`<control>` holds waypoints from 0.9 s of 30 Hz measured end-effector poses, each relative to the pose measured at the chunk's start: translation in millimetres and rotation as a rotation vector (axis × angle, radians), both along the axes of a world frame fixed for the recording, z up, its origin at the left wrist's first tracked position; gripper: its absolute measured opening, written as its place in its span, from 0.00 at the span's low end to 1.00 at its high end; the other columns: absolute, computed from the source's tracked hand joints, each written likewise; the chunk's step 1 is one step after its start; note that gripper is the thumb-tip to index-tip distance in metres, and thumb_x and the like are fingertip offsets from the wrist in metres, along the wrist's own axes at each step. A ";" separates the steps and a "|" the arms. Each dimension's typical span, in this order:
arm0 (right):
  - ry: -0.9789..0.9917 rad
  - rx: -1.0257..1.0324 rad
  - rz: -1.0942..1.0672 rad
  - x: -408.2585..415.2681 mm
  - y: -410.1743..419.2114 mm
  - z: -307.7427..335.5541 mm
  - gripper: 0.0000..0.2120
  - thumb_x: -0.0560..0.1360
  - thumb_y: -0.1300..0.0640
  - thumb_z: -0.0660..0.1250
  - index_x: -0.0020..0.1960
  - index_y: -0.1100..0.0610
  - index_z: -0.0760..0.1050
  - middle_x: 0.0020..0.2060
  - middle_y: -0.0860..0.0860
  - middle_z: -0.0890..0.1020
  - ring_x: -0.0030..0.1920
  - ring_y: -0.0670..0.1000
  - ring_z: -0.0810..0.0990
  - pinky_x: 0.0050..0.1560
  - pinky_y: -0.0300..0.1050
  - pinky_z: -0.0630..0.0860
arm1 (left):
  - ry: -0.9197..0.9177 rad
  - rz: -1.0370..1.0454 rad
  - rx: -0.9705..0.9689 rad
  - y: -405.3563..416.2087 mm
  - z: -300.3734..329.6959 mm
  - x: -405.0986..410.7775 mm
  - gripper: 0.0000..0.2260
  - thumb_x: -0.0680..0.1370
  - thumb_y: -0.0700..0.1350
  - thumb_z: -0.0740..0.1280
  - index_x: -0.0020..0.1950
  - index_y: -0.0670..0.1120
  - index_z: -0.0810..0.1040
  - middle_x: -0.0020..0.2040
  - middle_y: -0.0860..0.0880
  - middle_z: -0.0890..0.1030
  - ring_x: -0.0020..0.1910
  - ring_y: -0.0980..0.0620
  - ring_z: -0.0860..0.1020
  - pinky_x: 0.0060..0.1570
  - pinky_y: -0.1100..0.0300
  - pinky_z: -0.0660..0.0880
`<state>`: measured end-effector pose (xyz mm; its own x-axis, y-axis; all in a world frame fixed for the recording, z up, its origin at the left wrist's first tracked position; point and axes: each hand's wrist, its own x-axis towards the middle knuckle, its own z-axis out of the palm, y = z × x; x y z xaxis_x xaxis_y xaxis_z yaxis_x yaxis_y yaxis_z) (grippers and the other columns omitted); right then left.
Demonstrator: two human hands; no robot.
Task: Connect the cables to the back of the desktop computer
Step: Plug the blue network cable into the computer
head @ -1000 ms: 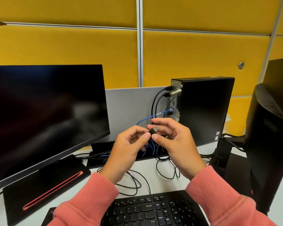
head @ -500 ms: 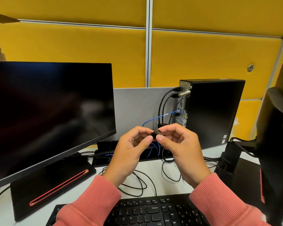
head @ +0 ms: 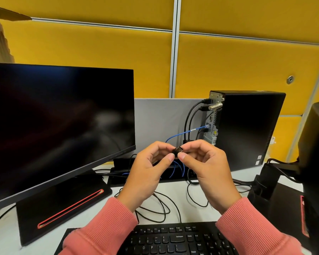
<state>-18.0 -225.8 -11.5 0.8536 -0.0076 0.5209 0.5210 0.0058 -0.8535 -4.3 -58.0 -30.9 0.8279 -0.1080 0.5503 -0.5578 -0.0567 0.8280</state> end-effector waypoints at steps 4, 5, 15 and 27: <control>-0.004 -0.007 0.020 7.7 4.0 5.3 0.06 0.74 0.68 0.74 0.48 0.60 0.83 0.42 0.53 0.86 0.42 0.53 0.83 0.47 0.42 0.81 | -0.036 0.020 0.057 7.7 4.1 7.0 0.06 0.80 0.39 0.71 0.53 0.48 0.83 0.47 0.52 0.86 0.49 0.55 0.84 0.54 0.60 0.79; -0.002 0.002 0.030 11.6 4.8 8.3 0.06 0.74 0.69 0.74 0.48 0.60 0.82 0.41 0.53 0.86 0.41 0.49 0.83 0.45 0.39 0.79 | -0.039 0.025 0.059 10.0 6.2 10.6 0.05 0.80 0.39 0.72 0.53 0.48 0.83 0.45 0.51 0.86 0.47 0.55 0.83 0.51 0.60 0.79; -0.243 0.049 -0.678 122.1 -39.1 82.6 0.10 0.76 0.64 0.67 0.47 0.50 0.81 0.46 0.49 0.83 0.46 0.47 0.80 0.51 0.47 0.80 | -0.032 0.203 0.289 13.3 45.0 86.9 0.03 0.80 0.41 0.72 0.50 0.48 0.83 0.42 0.44 0.84 0.33 0.57 0.76 0.39 0.63 0.76; -0.348 -0.342 -0.909 216.1 -93.6 62.6 0.19 0.84 0.48 0.50 0.61 0.49 0.79 0.63 0.46 0.77 0.72 0.50 0.65 0.69 0.54 0.55 | 0.001 0.293 0.544 -23.9 60.0 200.1 0.06 0.80 0.40 0.72 0.47 0.51 0.81 0.38 0.51 0.84 0.36 0.54 0.84 0.45 0.57 0.82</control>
